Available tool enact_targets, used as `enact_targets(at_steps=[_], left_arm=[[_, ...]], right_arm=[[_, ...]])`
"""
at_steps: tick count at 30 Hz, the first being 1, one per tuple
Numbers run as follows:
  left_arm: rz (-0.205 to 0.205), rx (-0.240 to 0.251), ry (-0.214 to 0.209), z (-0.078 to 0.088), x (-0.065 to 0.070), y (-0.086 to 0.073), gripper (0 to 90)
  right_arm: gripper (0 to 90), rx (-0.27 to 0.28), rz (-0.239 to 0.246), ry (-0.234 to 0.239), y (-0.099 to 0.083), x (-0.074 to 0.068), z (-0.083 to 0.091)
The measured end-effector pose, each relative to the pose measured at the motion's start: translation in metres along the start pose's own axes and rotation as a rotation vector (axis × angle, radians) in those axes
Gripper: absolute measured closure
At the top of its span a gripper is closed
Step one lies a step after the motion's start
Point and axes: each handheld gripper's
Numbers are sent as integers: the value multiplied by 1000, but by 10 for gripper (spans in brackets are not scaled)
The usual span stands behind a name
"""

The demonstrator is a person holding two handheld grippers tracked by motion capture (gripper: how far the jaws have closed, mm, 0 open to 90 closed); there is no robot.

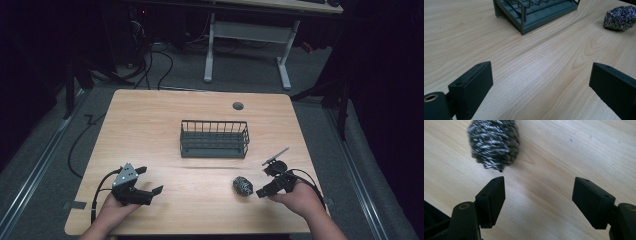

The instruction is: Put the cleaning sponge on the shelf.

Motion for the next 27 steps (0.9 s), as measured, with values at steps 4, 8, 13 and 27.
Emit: enact_targets(at_steps=[4,8,13,27], left_arm=[[-5,-2,-3,-1,1,0,58],[-7,-1,-5,-1,1,1,58],[-6,3,-7,-1,1,1,58],[-7,5,-6,-1,1,1,59]], right_arm=[[235,3,18,16,6,-7,1],[203,-14,23,34,12,-14,-2],[186,-32,33,37,21,-26,-6],[181,-50,78,42,37,-35,-28]])
Point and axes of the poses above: each handheld gripper's, and its own axes: z roughly backward along the jaws, y roughly out of its top, x roughly to its right, and after that the axes turned 9 degrees about y, right-handed
